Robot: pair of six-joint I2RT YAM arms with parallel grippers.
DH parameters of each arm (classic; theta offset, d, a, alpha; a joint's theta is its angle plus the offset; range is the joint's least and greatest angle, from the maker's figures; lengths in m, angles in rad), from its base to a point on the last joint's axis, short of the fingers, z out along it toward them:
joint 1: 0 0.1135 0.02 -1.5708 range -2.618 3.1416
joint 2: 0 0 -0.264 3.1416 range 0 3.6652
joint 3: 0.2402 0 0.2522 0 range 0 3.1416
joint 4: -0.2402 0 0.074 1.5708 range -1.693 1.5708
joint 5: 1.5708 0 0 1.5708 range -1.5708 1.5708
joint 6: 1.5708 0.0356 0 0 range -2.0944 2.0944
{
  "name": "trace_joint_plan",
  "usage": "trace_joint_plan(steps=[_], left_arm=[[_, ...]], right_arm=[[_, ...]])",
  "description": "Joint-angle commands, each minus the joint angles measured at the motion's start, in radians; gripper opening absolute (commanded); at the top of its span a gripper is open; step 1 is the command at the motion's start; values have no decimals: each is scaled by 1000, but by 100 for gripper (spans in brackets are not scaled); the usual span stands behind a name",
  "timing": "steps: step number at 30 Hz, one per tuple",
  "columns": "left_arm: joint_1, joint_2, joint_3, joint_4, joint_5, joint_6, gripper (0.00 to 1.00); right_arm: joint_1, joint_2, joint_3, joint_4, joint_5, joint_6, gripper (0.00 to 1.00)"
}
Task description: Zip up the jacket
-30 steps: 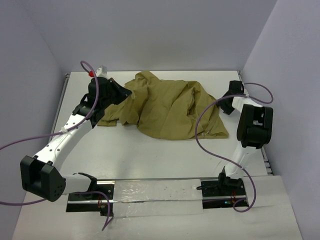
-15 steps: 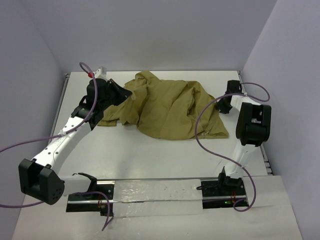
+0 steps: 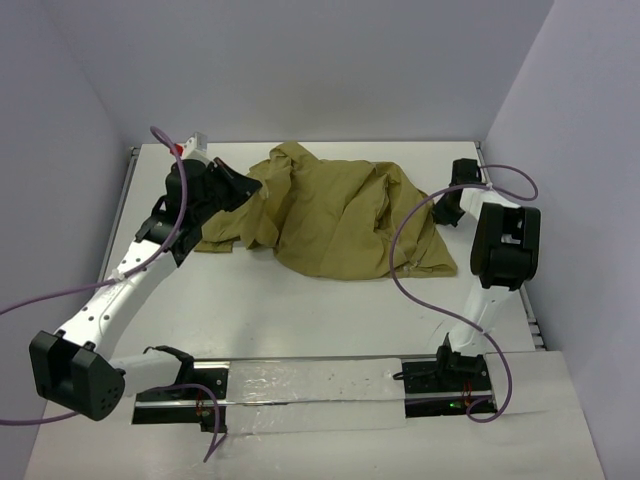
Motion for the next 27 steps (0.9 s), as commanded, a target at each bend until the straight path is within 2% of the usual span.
trace_joint_plan(steps=[1, 4, 8, 9, 12, 14, 17, 18, 19, 21, 23, 25, 27], left_arm=[[-2, -32, -8, 37, 24, 1, 0], [-2, -21, 6, 39, 28, -1, 0], [-1, -3, 37, 9, 7, 12, 0], [-1, -4, 40, 2, -9, 17, 0], [0, -16, 32, -7, -34, 16, 0], [0, -24, 19, -8, -36, 5, 0], [0, -34, 1, -9, -34, -5, 0], [0, -34, 1, -14, -34, -7, 0], [0, -34, 1, -19, -39, -8, 0], [0, -41, 0, -31, -64, -7, 0], [0, -46, -5, -39, -67, -7, 0], [0, -56, -15, -31, -67, -8, 0], [0, -59, -26, -22, -65, -15, 0]], right_arm=[[19, -115, -6, 19, 58, 3, 0], [70, -292, -35, 39, 110, -22, 0], [256, -367, 11, -31, 231, -71, 0], [339, -371, 22, -44, 271, -76, 0], [518, -350, 34, -32, 304, -62, 0], [613, -268, 80, -30, 290, -36, 0], [744, -143, 208, -72, 311, -22, 0], [779, -104, 295, -99, 308, -36, 0], [813, -63, 375, -134, 308, -53, 3], [872, 28, 488, -239, 328, -98, 24], [884, 38, 557, -280, 380, -121, 43], [877, -14, 517, -262, 386, -133, 51], [867, -93, 443, -231, 389, -142, 54]])
